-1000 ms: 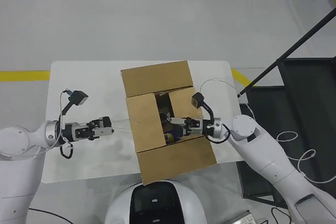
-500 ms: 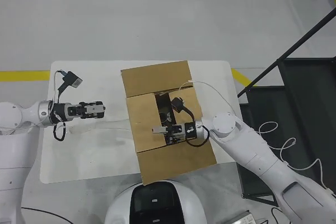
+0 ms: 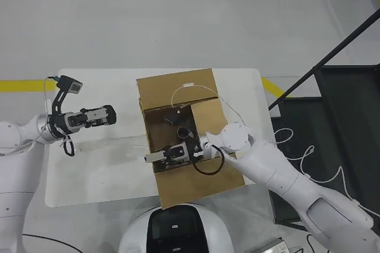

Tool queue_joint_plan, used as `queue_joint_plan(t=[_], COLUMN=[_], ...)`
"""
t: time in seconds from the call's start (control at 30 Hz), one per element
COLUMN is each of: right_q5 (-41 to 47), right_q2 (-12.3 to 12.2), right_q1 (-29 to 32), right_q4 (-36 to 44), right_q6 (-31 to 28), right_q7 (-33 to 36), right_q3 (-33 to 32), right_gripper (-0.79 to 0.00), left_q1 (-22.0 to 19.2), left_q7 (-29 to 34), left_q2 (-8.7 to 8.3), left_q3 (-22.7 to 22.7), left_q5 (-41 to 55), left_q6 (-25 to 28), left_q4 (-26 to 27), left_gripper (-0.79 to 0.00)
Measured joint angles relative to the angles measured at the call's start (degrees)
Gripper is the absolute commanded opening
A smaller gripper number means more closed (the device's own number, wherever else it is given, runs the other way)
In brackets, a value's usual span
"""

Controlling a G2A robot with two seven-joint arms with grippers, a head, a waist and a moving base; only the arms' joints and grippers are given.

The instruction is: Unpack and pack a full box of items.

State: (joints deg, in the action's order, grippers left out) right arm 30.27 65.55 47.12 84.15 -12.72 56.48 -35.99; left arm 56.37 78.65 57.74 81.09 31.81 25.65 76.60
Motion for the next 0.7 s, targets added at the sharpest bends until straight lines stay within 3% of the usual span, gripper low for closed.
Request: queue_joint_plan(t=[0.2, 0.37, 0.53, 0.7], right_q5=[-2.87, -3.14, -3.68, -3.30], right_q2=[4.73, 6.95, 6.80, 4.02], right_q1=[-4.20, -5.81, -5.54, -2.01], right_q4=[-3.14, -5.82, -6.36, -5.27], right_q6=[1.37, 0.86, 0.41, -1.12], right_q7=[-1.08, -1.06, -0.22, 0.72], right_q3=[8.18, 9.87, 7.92, 1.02], right_gripper=[0.000, 0.000, 0.000, 0.000], left_q1=[5.80, 9.30, 9.09, 8.38], left_q7=[-2.22, -3.57, -5.14, -7.10], left_q2=[-1.08, -1.43, -1.10, -0.78], left_q3=[5.15, 3.72, -0.20, -2.90], left_q5=[-0.47, -6.64, -10.75, -12.86], left_q6=[-0.08, -4.15, -4.70, -3.96], left_q4=[7.54, 7.93, 3.82, -0.48], left_gripper=[0.000, 0.000, 0.000, 0.000])
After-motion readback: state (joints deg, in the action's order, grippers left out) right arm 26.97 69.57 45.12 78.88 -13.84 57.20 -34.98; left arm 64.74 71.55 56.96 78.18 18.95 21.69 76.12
